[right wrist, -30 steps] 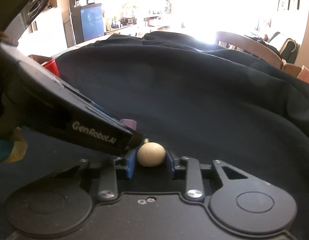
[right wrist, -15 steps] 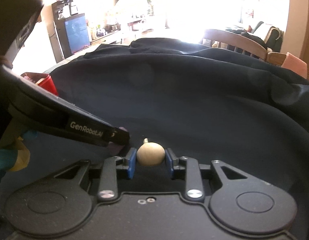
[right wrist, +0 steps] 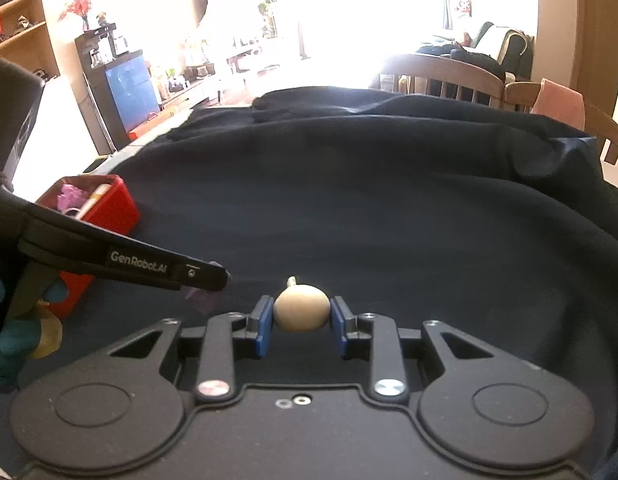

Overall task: Organize rigid objects
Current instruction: 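Carry the purple block and wooden figure over the red tin box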

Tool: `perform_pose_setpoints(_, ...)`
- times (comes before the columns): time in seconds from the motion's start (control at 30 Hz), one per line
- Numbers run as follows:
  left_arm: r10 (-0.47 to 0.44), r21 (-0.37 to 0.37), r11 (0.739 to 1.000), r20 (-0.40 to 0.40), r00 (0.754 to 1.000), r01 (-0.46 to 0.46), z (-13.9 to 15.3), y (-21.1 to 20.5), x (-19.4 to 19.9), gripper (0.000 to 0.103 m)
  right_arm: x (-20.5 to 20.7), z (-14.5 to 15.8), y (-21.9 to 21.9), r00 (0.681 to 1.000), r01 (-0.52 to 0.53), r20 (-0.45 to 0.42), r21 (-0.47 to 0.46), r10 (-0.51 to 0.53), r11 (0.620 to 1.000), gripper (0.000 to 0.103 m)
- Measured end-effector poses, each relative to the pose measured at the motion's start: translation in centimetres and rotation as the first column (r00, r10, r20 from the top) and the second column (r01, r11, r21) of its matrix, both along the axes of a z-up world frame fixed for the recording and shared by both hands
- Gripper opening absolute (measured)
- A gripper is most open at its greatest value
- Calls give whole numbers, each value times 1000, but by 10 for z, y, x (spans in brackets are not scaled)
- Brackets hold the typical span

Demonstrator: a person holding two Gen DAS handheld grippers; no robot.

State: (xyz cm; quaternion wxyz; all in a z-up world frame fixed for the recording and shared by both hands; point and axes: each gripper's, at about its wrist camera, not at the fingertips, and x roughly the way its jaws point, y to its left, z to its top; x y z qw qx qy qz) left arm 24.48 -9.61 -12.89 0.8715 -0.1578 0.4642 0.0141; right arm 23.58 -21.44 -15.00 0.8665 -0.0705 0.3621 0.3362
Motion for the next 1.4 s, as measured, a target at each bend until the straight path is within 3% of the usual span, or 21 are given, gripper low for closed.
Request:
perform_pose_setpoints(0.63,62,-13,998,71,996,-61,46,65,-63,16,-50,43,73,998,-47,30,21,47,999,30)
perform_pose_setpoints(1.03,116,13,993,116,987,-118,64,148,-108,16,-83,51,143,996,-81,50,31,79,996,30)
perform_pose_setpoints(1.4,144,19,989,87,986,-146,60,224,-129,16,-102,39,213,991,-121,48,-20,122,992,30)
